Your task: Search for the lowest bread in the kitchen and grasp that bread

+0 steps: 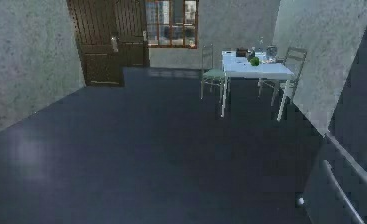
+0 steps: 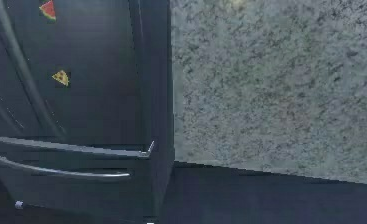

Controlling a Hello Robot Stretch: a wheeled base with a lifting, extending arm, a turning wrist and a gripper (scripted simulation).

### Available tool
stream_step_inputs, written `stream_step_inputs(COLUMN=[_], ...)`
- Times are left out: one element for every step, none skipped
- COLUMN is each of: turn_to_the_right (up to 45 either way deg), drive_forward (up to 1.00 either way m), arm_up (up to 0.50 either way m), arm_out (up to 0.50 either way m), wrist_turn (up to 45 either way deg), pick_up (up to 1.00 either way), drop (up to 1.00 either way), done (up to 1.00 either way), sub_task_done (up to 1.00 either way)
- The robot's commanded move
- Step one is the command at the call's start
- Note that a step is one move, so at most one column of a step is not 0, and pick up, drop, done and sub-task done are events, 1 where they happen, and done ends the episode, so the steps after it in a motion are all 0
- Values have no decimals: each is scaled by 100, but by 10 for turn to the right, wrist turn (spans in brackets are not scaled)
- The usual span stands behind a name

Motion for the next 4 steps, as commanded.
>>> stream_step_inputs(turn_to_the_right=[0, 0, 0, 30], drive_forward=[100, 100, 60, 0], arm_up=[0, 0, 0, 0], arm_out=[0, 0, 0, 0], wrist_turn=[0, 0, 0, 0], pick_up=[0, 0, 0, 0], drop=[0, 0, 0, 0], done=[0, 0, 0, 0], sub_task_done=[0, 0, 0, 0])
